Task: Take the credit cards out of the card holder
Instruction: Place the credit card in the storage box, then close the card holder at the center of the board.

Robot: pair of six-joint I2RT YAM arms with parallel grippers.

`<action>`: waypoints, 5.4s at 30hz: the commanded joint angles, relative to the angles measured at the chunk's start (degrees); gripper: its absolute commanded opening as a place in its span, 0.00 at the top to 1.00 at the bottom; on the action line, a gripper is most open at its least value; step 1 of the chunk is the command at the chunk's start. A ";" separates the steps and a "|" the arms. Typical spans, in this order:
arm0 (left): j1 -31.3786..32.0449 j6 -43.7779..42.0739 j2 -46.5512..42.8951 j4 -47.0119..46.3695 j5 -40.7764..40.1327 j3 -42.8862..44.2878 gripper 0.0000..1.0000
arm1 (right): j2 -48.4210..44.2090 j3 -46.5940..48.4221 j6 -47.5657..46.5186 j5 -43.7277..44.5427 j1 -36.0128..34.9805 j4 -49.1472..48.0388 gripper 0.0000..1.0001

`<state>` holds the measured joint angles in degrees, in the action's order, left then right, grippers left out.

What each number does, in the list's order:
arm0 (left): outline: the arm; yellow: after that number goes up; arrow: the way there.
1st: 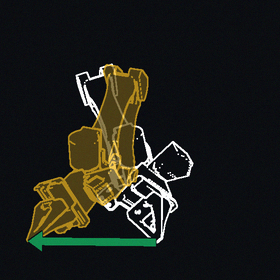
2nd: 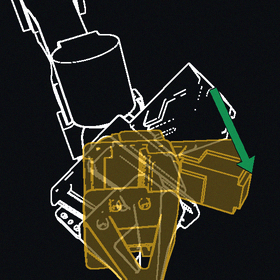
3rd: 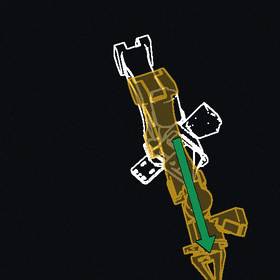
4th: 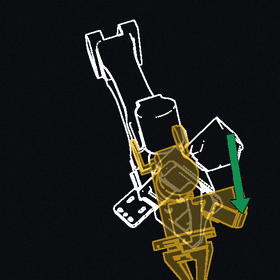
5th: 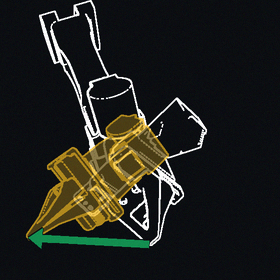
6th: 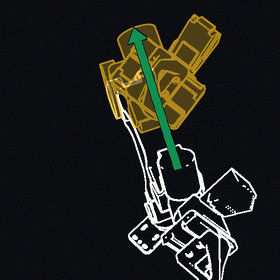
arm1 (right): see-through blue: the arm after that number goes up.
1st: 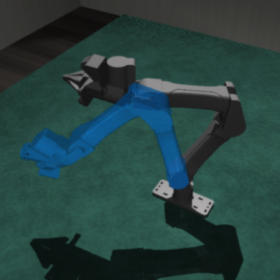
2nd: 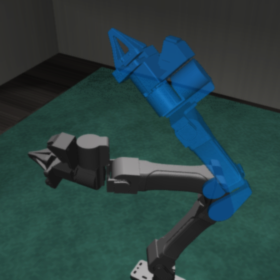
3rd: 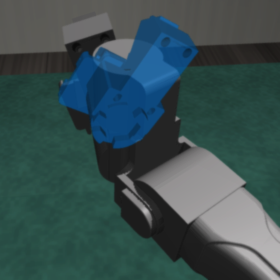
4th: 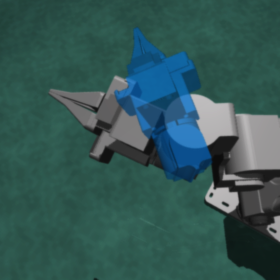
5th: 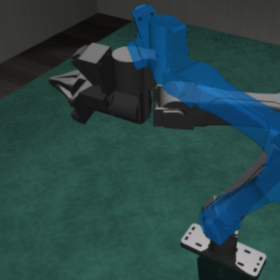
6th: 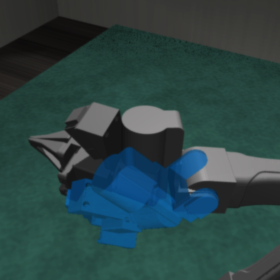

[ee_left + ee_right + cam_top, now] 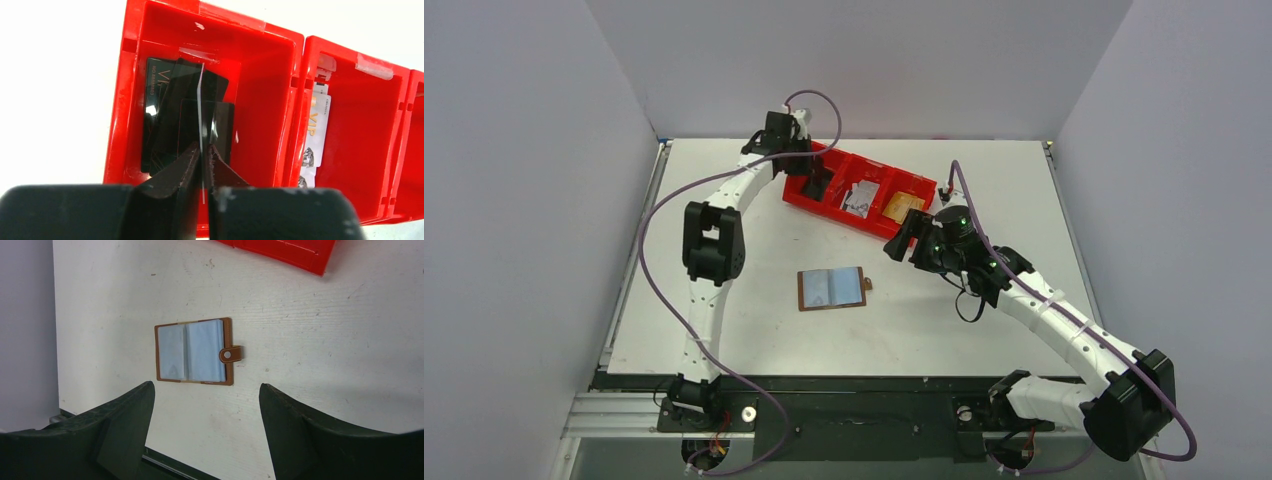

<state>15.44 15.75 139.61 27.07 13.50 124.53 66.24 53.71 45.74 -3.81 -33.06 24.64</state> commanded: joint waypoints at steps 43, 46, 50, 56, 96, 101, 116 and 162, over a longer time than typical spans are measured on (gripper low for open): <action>1.34 4.74 -37.33 0.48 -8.80 -29.12 0.45 | 5.91 0.65 -1.46 0.63 -0.55 -4.64 0.27; 1.40 7.21 -41.51 0.42 -8.37 -34.61 0.45 | 7.64 1.04 -1.48 0.35 -1.22 -5.28 0.27; 2.02 9.72 -47.19 0.55 -7.85 -42.52 0.45 | 10.34 1.70 -1.25 0.26 -2.15 -6.15 0.28; 2.55 12.56 -53.92 -0.07 -6.13 -53.66 0.45 | 14.30 2.63 -1.19 1.46 -4.44 -6.71 0.28; 3.48 18.93 -55.55 -10.19 2.63 -78.88 0.45 | 30.97 10.02 -6.07 10.00 -10.41 -4.28 0.37; 4.01 19.12 -54.42 -10.55 2.49 -78.62 0.46 | 32.49 10.77 -6.20 10.28 -10.49 -4.05 0.37; 5.07 19.35 -52.24 -11.13 1.94 -78.95 0.47 | 35.03 10.87 -5.43 11.93 -10.46 -3.86 0.68; 9.49 22.04 -46.12 -13.59 -1.22 -77.19 0.94 | 32.03 22.82 -4.03 11.45 -16.75 2.90 1.00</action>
<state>23.73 36.93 91.31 16.75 13.69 45.10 97.30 73.82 40.49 8.56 -49.19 27.99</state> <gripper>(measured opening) 0.072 0.029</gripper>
